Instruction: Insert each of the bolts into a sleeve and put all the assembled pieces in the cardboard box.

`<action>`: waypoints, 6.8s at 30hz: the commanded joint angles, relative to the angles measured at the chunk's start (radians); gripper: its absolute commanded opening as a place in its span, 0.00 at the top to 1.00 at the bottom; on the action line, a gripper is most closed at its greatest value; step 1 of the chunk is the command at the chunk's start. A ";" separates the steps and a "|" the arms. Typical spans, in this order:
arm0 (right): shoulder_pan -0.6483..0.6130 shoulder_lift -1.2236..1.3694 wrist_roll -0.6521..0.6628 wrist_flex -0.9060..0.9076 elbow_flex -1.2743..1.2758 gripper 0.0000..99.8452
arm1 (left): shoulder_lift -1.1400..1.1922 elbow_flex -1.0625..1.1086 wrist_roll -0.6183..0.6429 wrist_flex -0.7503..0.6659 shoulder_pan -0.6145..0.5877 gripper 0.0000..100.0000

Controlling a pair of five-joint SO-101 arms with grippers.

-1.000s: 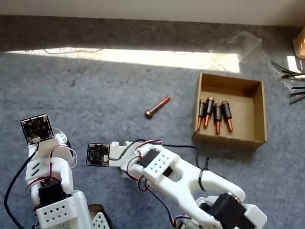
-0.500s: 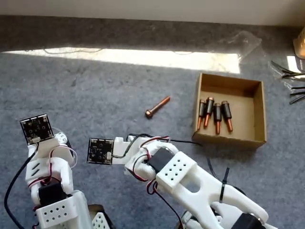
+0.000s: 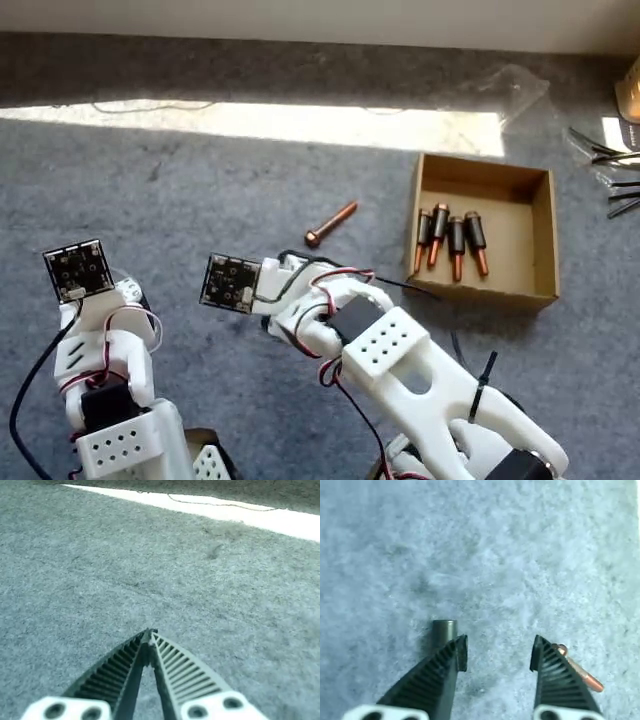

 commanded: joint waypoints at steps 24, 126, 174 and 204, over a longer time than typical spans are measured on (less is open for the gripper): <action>0.050 0.266 -0.172 0.444 -0.579 0.82 | -0.018 -0.007 -0.008 -0.028 -0.004 0.99; -0.168 0.605 -0.149 0.386 -0.475 0.82 | -0.016 0.039 -0.008 -0.077 -0.002 0.99; -0.197 0.728 -0.143 0.325 -0.443 0.99 | -0.016 0.041 -0.008 -0.077 -0.002 0.99; 0.131 0.194 -0.313 0.573 -0.608 0.99 | -0.016 0.064 -0.009 -0.100 -0.001 0.99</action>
